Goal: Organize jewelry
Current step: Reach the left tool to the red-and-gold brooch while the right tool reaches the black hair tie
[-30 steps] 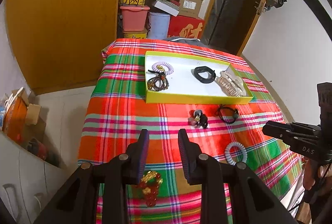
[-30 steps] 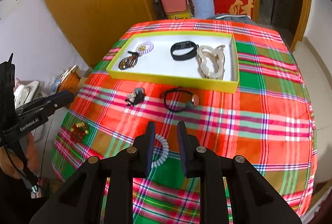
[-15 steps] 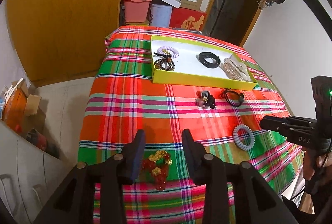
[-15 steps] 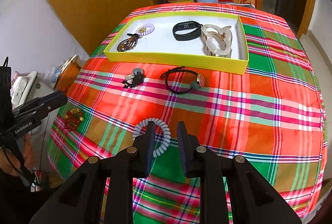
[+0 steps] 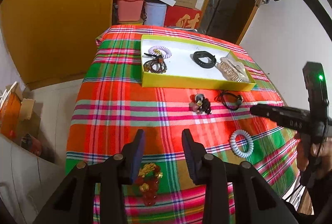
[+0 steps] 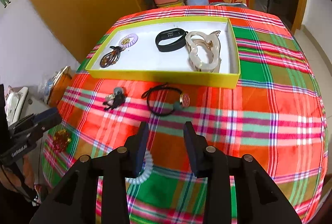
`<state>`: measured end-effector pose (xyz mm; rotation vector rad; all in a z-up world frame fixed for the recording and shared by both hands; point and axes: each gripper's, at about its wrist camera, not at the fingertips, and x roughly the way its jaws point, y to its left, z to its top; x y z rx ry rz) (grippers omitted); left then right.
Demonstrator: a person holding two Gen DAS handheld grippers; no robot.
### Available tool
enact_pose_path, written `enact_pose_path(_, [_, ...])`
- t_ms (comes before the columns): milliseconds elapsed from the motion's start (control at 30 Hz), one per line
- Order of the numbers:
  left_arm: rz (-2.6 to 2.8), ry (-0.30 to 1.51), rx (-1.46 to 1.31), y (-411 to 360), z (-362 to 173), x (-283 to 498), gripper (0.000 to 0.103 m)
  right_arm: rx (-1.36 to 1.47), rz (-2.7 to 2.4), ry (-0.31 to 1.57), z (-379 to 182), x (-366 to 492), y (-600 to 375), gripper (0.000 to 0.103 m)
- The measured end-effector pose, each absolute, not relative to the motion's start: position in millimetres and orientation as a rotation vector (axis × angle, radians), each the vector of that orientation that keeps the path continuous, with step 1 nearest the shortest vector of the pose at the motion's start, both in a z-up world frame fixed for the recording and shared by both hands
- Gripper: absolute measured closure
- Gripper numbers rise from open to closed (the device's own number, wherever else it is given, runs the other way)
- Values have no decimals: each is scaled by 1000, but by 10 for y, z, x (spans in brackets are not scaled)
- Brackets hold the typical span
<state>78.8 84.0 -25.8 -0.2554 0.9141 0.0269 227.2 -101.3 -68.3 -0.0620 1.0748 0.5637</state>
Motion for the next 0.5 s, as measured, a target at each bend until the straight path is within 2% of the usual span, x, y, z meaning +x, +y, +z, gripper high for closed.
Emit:
enact_pose_path(167, [40, 925, -250, 902, -317, 677, 67, -67, 549, 1078, -767, 2439, -961, 67])
enact_pose_path(300, [44, 936, -251, 924, -371, 598, 60, -71, 535, 1087, -836, 2549, -927, 67])
enact_pose_path(500, [23, 961, -250, 901, -460, 521, 60, -92, 516, 1106, -950, 2647, -863, 67])
